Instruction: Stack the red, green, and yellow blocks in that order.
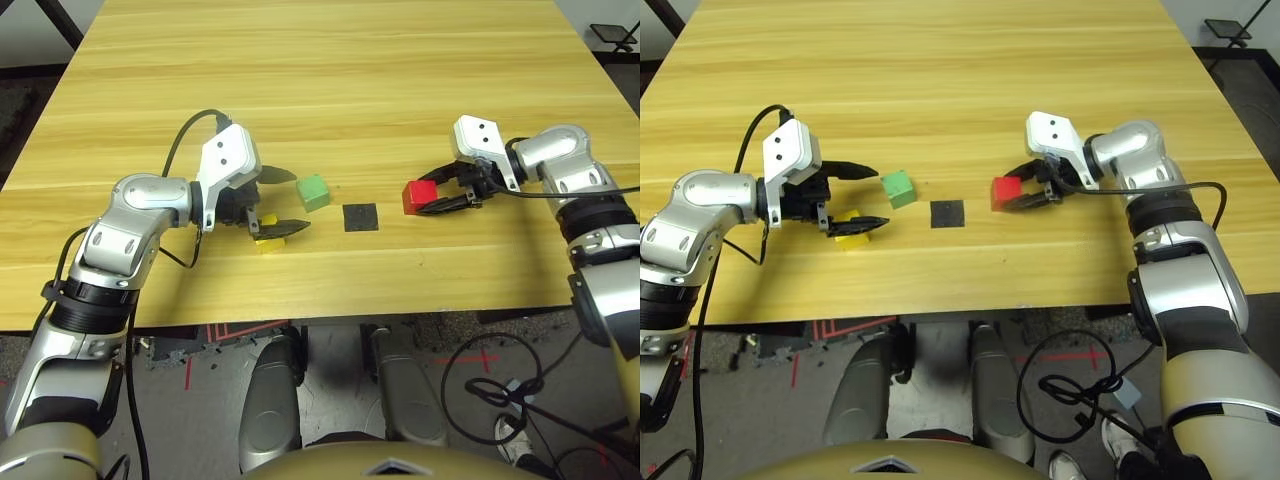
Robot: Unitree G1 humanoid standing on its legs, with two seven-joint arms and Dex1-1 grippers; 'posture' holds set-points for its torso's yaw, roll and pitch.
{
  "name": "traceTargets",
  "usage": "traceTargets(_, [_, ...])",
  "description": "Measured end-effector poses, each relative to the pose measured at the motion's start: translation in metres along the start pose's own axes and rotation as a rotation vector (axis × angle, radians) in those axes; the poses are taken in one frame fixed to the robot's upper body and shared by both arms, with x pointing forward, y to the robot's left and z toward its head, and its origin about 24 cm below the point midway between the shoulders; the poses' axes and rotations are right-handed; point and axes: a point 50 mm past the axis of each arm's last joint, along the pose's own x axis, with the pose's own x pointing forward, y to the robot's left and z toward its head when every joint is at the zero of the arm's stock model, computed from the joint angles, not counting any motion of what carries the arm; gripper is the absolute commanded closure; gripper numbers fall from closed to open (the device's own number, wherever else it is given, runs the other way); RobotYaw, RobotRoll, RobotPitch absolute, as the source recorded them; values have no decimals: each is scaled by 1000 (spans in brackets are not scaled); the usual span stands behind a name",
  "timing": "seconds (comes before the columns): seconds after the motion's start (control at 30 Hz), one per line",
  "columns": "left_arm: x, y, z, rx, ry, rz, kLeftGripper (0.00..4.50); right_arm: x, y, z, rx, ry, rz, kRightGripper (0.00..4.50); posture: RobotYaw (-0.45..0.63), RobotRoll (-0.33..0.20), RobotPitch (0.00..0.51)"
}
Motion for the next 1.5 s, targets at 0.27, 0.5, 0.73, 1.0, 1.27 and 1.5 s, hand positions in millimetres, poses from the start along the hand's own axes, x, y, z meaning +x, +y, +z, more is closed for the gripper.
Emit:
traceTargets(0.27, [2, 2, 2, -10, -3, 33, 0, 29, 9, 27, 8, -46, 39, 2441, 328, -53, 257])
traceTargets(0.5, [1, 4, 4, -12, -6, 78, 0, 38, 13, 30, 8, -52, 44, 2441, 352, -49, 260])
traceTargets(0.73, [1, 4, 10, -3, -8, 99, 0, 48, 17, 20, 18, -29, 58, 2441, 377, -42, 266])
traceTargets(1.0, [0, 6, 16, -1, -7, 120, 0, 51, 18, 17, 6, -26, 76, 2441, 392, -38, 269])
traceTargets(1.27, [-7, 0, 23, -9, -11, 108, 0, 53, 22, 9, -3, -28, 143, 104, 387, -32, 263])
traceTargets(1.5, [-14, 5, 26, -23, -21, 146, 0, 27, 7, 21, -34, -136, 117, 42, 363, -30, 254])
